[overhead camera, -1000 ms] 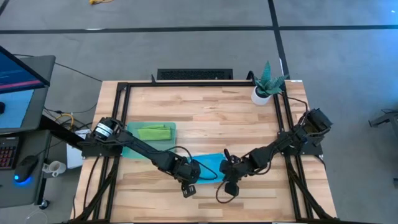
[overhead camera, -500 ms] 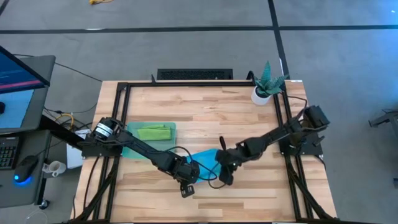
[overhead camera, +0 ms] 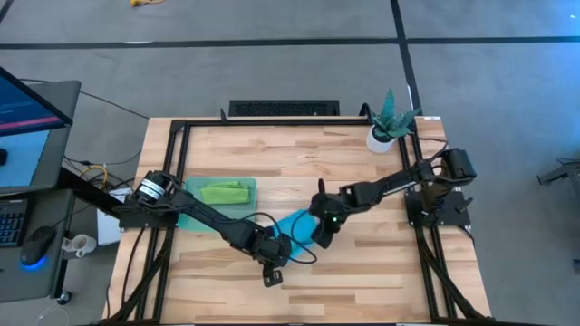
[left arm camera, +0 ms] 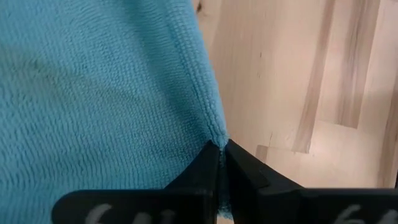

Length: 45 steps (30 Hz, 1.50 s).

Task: Roll microfiber towels into tight, uniform cylinder then place into a basket
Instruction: Roll the blue towel

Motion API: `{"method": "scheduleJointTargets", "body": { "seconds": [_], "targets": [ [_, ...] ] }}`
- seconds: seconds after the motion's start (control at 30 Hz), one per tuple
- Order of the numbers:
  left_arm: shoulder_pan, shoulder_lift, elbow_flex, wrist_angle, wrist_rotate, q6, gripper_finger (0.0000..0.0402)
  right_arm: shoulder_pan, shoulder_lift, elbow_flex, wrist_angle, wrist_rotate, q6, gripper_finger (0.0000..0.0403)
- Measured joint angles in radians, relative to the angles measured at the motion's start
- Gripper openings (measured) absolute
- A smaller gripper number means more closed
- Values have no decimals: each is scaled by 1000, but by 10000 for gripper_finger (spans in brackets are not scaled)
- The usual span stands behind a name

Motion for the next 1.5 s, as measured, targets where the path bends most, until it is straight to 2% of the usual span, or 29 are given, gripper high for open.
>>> {"method": "scheduleJointTargets", "body": {
  "seconds": [0.17,0.53,1.0,1.17,1.27,1.37,1.5],
  "targets": [
    [5,-1,0,1,-7,0,6,-51,0,0,0,-10,17,8],
    [30,-1,1,-2,-13,0,10,-97,0,1,-1,42,2,9],
    [32,-1,0,-64,34,26,87,-124,-1,-1,-52,146,-12,8],
    [25,-8,0,-72,58,90,94,-129,-1,-1,-50,146,-12,8],
    [7,-35,0,-79,10,101,87,-129,-1,-1,-51,145,-12,8],
    [-26,-76,0,-75,-85,147,78,-128,-1,-1,-54,144,-12,8],
    [-80,-90,0,44,-215,278,70,-128,-1,-1,-58,144,-21,8]
  ]
}}
